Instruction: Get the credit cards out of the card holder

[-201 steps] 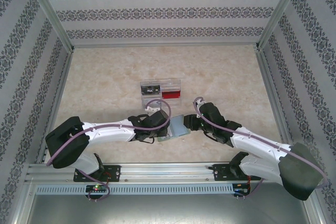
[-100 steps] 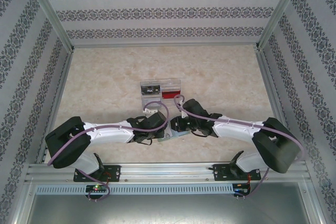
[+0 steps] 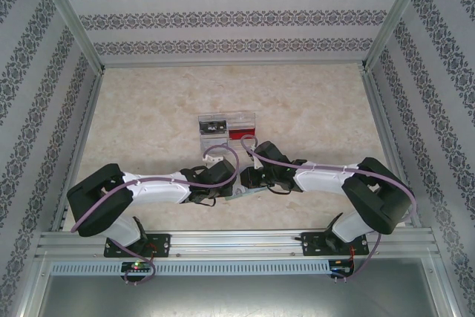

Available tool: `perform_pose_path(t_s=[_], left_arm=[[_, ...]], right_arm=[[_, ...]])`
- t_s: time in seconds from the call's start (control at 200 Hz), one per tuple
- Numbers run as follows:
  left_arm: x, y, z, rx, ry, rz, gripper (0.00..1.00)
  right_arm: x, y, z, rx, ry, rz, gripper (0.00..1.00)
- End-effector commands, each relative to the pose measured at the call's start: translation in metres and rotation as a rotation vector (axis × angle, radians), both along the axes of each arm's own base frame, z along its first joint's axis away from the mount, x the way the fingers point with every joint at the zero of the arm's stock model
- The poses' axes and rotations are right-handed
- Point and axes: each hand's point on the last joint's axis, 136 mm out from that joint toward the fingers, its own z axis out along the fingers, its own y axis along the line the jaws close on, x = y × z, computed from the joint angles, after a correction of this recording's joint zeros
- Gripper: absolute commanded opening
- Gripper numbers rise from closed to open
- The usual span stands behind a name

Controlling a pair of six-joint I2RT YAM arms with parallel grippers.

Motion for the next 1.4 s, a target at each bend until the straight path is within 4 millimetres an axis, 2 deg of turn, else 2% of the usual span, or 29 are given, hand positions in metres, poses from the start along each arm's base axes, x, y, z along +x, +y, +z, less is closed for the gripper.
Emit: perform_pose_path(t_s=[0.0, 0.19, 0.275, 0.505, 0.769, 0.899, 1.394], left_arm=[[0.0, 0.001, -0.007, -0.001, 0.022, 0.011, 0.18], [0.0, 0.002, -0.007, 0.005, 0.025, 0.011, 0.17], [-0.001, 0.002, -0.007, 0.006, 0.027, 0.011, 0.15], [-0.001, 0.002, -0.008, 0.005, 0.029, 0.012, 0.12], [-0.002, 0.003, -0.01, 0.012, 0.037, 0.018, 0.09], [-0.002, 0.005, -0.011, 0.025, 0.042, 0.022, 0.06], [-0.005, 0.014, -0.017, 0.069, 0.057, 0.043, 0.01]], right_arm=[[0.0, 0.011, 0.005, 0.026, 0.005, 0.019, 0.15], [0.0, 0.006, -0.003, -0.01, 0.021, 0.002, 0.15], [-0.001, 0.003, -0.006, -0.022, 0.03, -0.005, 0.18], [-0.003, 0.006, -0.012, -0.017, 0.063, -0.001, 0.19], [-0.003, 0.003, -0.007, -0.01, 0.052, -0.014, 0.12], [-0.003, 0.0, -0.007, -0.009, 0.054, -0.02, 0.0], [0.005, -0.024, -0.004, -0.026, 0.048, -0.079, 0.0]])
